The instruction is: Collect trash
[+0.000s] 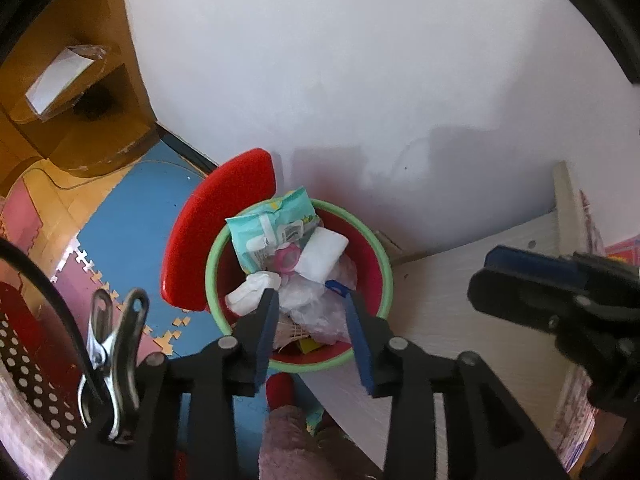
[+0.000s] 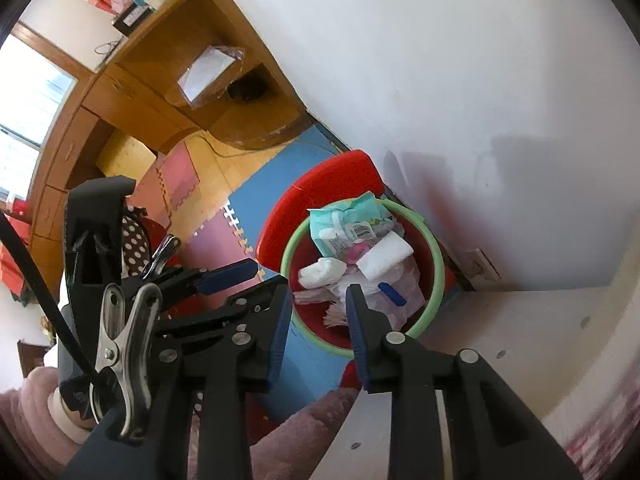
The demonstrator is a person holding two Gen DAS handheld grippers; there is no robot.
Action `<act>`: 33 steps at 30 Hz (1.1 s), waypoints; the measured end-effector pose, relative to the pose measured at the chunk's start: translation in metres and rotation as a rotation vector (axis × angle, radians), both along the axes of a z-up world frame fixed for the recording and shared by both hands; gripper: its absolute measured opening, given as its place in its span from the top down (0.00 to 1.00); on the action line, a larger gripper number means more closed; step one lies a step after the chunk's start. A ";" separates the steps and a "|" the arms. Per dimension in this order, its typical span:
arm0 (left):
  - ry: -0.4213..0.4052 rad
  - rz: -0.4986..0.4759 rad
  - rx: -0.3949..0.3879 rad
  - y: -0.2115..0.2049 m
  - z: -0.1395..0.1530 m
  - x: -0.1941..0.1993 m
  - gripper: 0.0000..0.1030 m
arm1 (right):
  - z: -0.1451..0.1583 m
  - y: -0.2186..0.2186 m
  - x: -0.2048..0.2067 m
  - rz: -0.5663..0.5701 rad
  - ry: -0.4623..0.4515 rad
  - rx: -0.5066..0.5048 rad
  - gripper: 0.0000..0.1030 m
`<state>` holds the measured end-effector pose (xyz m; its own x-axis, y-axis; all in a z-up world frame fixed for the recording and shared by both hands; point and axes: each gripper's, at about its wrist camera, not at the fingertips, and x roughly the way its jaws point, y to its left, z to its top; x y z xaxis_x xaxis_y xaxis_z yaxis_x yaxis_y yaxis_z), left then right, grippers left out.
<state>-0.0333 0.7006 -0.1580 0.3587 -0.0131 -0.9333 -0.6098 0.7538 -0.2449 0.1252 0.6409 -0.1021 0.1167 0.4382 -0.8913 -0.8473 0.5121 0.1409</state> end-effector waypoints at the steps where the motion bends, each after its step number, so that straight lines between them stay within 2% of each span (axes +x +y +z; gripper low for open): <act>1: -0.004 0.007 0.005 -0.001 0.005 -0.002 0.61 | 0.004 -0.003 -0.003 -0.003 -0.002 0.010 0.72; 8: -0.018 0.030 0.043 -0.013 0.041 -0.013 0.57 | 0.025 -0.022 -0.021 -0.022 -0.059 0.055 0.71; 15: -0.015 0.044 0.072 -0.023 0.062 -0.021 0.56 | 0.037 -0.042 -0.037 -0.055 -0.120 0.086 0.71; 25: -0.019 0.049 0.090 -0.034 0.069 -0.026 0.56 | 0.037 -0.059 -0.046 -0.077 -0.169 0.090 0.71; 33: -0.013 0.048 0.097 -0.037 0.069 -0.026 0.56 | 0.033 -0.061 -0.047 -0.082 -0.170 0.083 0.71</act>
